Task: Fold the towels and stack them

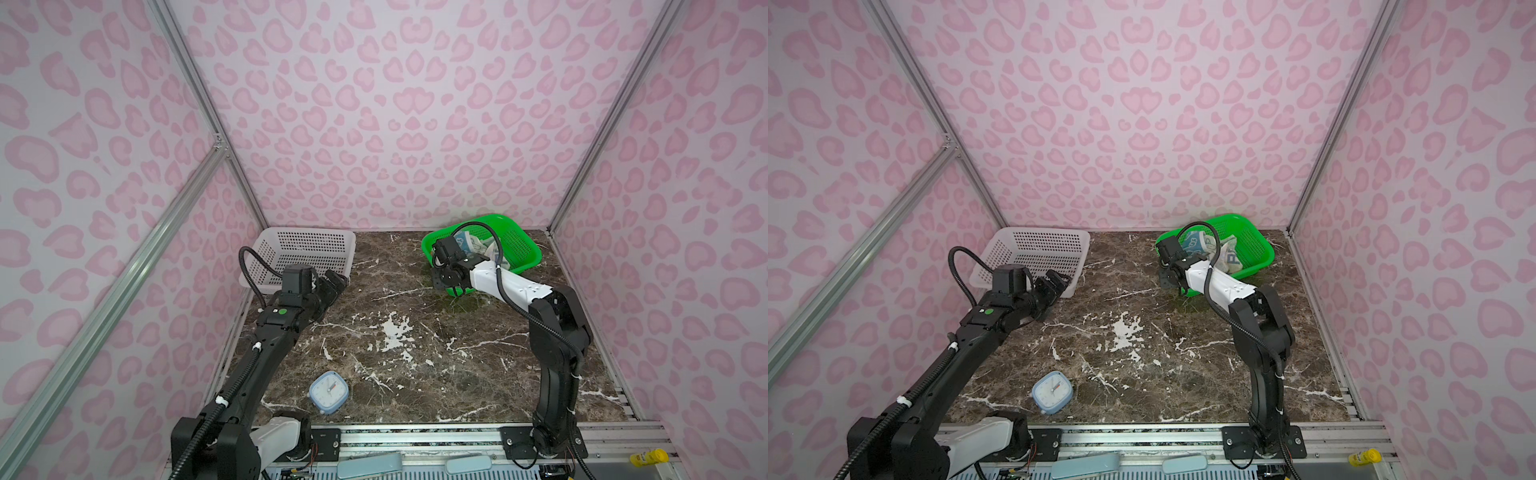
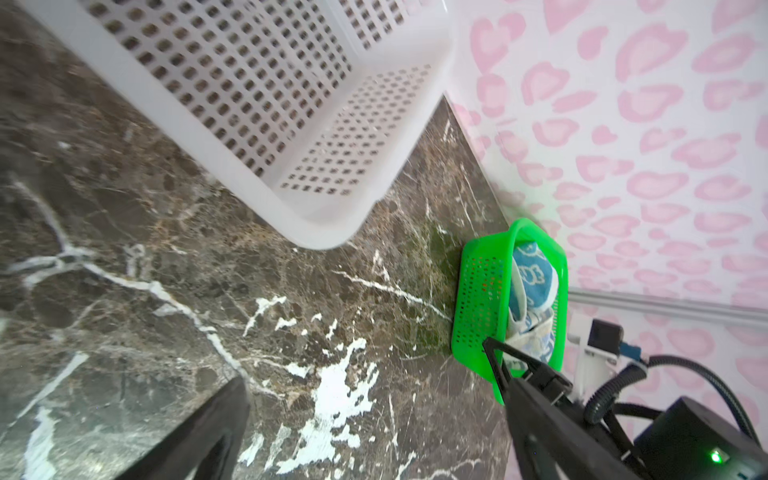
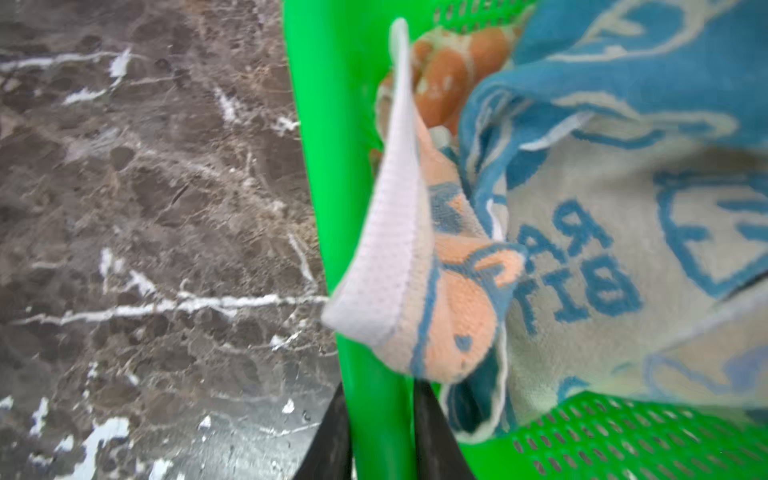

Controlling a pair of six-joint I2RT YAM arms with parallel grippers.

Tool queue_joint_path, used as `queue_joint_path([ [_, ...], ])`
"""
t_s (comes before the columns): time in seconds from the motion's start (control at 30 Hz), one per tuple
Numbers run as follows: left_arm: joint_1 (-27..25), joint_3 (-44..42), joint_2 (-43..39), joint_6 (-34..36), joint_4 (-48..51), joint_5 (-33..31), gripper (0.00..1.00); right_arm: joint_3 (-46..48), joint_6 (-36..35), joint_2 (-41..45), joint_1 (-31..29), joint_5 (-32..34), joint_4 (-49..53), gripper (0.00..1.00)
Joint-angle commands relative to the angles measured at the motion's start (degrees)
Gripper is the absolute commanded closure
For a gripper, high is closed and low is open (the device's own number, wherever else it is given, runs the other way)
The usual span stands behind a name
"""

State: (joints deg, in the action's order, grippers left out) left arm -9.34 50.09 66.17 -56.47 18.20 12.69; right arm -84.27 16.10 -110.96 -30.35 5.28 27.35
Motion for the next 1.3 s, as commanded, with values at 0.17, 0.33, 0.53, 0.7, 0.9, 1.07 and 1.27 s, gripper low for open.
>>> queue_joint_path([
  [0.17, -5.58, 4.63, 5.31, 3.32, -4.07, 0.84, 0.03, 19.51, 1.07, 14.12, 0.71, 9.85, 2.10, 0.76],
  [0.33, -10.91, 6.36, 10.05, 2.91, -5.06, -1.77, 0.03, 21.56, 1.06, 22.39, 2.99, 10.12, 4.37, 0.22],
  [0.53, -16.99, 8.30, 14.10, 3.03, -4.87, -3.96, 0.03, 14.51, 5.21, 24.91, 13.46, 1.75, 8.43, 0.05],
  [0.7, -19.19, 8.35, 15.52, 3.82, -5.11, -4.51, 0.03, 20.21, 12.02, 29.64, 22.25, -2.16, 6.32, 0.04],
  [0.9, -19.66, 8.72, 16.38, 5.18, -4.75, -4.14, 0.03, 30.77, 17.65, 42.08, 28.10, 3.19, 5.13, 0.03],
  [1.07, -20.09, 10.13, 18.18, 4.97, -5.74, -3.27, 0.03, 40.33, 21.32, 48.50, 32.11, 2.28, 0.01, 0.03],
  [1.27, -21.46, 11.12, 20.31, 5.05, -5.89, -2.48, 0.03, 40.54, 21.32, 44.42, 33.42, -1.49, -1.78, 0.13],
])
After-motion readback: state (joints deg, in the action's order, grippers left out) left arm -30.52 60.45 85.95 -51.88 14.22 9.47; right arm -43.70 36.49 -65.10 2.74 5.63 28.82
